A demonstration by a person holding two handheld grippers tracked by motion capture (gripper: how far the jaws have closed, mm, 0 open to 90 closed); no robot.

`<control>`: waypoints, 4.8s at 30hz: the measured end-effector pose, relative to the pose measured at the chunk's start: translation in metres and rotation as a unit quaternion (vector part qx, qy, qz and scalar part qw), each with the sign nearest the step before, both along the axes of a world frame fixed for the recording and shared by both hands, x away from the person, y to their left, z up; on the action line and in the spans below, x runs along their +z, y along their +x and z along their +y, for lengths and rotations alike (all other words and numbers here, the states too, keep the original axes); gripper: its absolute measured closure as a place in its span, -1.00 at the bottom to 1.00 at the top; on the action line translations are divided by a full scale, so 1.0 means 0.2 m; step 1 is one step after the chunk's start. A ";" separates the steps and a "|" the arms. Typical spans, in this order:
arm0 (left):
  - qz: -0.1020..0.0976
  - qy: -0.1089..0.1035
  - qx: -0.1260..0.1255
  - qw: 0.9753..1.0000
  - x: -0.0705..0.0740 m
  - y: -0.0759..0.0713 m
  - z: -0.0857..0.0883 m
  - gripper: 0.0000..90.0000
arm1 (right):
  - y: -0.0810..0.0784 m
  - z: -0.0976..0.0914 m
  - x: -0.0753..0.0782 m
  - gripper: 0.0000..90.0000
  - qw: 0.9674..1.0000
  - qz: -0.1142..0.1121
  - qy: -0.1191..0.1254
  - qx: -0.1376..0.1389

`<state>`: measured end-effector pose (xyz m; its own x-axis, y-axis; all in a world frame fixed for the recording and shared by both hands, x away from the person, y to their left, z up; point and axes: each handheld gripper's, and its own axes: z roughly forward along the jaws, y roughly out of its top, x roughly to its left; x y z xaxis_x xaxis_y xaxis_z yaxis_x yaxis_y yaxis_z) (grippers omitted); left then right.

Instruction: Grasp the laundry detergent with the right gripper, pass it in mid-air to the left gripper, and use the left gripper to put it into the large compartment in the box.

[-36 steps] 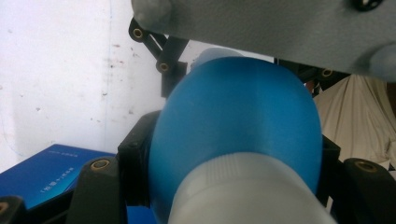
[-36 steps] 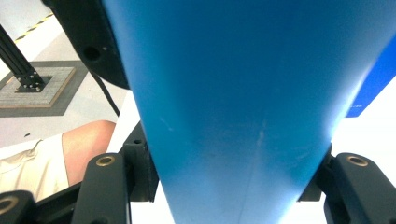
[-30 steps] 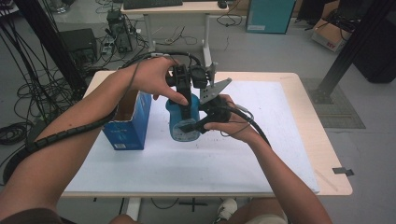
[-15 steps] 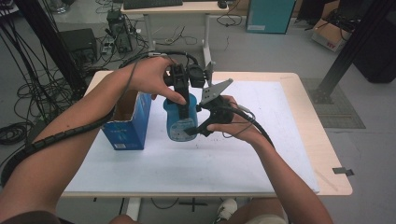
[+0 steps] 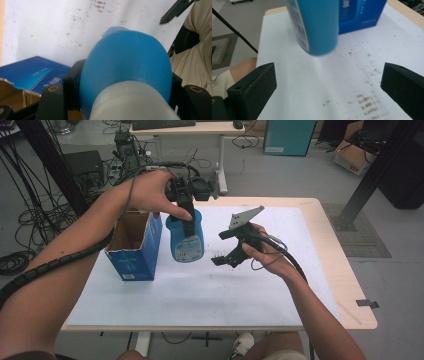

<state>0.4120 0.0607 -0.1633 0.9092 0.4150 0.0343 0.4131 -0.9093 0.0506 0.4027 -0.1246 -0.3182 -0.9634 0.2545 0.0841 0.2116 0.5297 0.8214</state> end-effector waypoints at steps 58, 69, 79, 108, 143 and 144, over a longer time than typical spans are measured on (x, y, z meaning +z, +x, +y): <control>-0.054 -0.020 0.529 0.847 0.73 0.25 0.84 -0.18 | 0.02 -0.59 0.34 -1.00 0.975 -0.040 -0.144 -0.163; -0.048 -0.015 0.548 0.835 0.68 0.26 0.86 -0.18 | 0.00 -0.59 0.32 -1.00 0.975 -0.039 -0.151 -0.159; -0.037 -0.017 0.548 0.836 0.58 0.28 0.87 -0.18 | -0.01 -0.59 0.33 -1.00 0.975 -0.041 -0.150 -0.157; -0.014 -0.023 0.546 0.838 0.22 0.30 0.94 -0.18 | -0.02 -0.56 0.31 -1.00 0.974 -0.039 -0.163 -0.156; 0.006 -0.035 0.537 0.843 -0.32 0.32 0.89 -0.19 | 0.00 -0.56 0.23 -1.00 0.973 -0.029 -0.172 -0.154; 0.005 -0.035 0.537 0.843 -0.33 0.32 0.89 -0.18 | 0.00 -0.56 0.23 -1.00 0.972 -0.026 -0.170 -0.158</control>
